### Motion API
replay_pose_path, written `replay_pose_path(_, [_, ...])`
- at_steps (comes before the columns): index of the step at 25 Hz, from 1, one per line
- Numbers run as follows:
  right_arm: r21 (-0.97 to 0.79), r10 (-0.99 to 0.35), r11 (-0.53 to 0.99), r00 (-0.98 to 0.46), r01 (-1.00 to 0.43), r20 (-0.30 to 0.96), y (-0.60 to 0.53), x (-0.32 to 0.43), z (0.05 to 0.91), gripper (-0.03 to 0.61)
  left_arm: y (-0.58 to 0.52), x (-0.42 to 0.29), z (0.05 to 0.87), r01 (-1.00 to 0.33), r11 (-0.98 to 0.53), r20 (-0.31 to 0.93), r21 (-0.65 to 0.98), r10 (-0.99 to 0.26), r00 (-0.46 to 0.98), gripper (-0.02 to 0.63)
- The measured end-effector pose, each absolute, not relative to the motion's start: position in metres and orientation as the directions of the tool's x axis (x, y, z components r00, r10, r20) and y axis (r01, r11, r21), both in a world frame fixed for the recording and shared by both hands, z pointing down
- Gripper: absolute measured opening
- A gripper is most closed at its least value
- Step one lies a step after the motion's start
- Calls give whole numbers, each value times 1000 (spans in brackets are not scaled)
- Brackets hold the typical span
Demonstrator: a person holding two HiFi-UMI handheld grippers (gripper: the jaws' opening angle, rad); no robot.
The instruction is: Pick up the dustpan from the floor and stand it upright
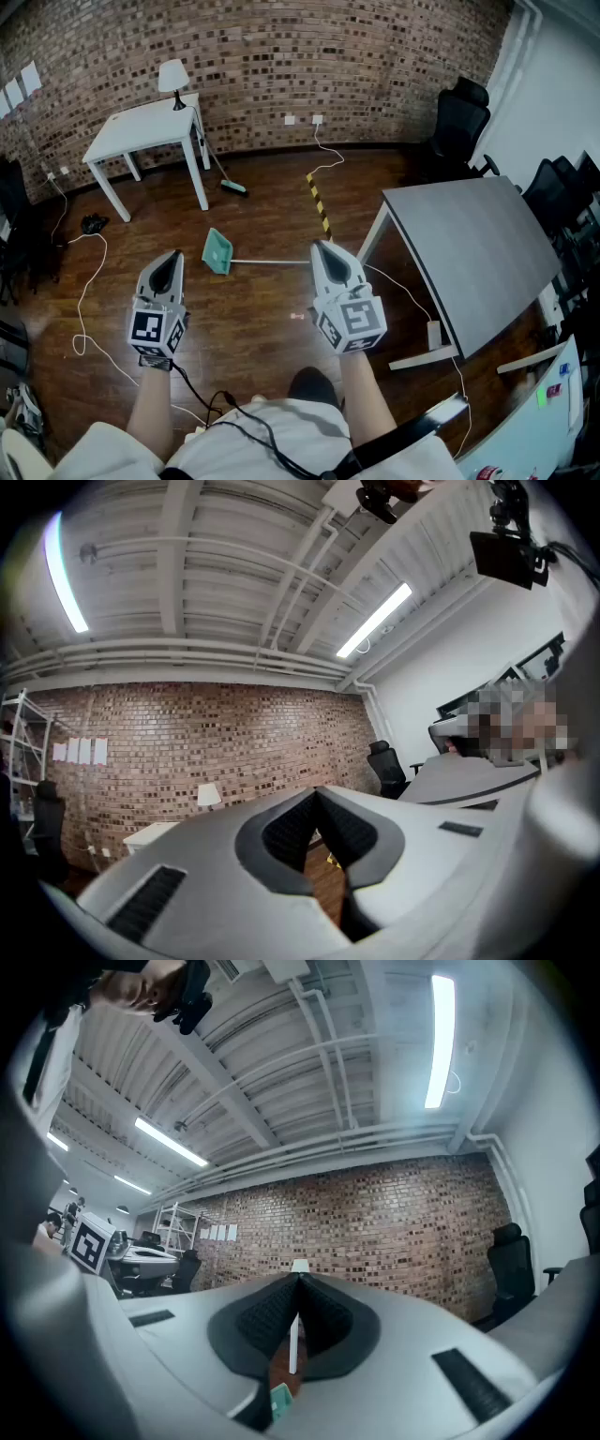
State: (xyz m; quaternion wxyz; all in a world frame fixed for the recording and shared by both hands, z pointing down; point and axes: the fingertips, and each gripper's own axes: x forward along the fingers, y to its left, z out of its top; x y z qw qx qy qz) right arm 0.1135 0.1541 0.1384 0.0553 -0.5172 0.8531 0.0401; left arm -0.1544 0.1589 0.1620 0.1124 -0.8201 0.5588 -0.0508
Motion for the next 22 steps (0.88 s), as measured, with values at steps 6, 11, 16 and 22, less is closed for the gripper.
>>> replay_pose_path(6, [15,-878,463,-461,-886,-128,104,118,154,-17,111,-169,175,-919,-311,-29,-244,-945,327,12])
replay_pose_path(11, [24,-871,467,-465,-884,-158,24,130,157,-17,40,-154,180,-917,-308,-70,-255,-939,335,12])
replay_pose_path(16, [14,-852,501,-496,-865,-168,-89,156,150,-17,-61,-117,159,-915,-290,-132,-279,-933,335,12])
replay_pose_path(22, [15,-810,556,-546,-831,-215,-191,159,107,-17,-155,-116,130,-940,-243,-150,-241,-947,284,12])
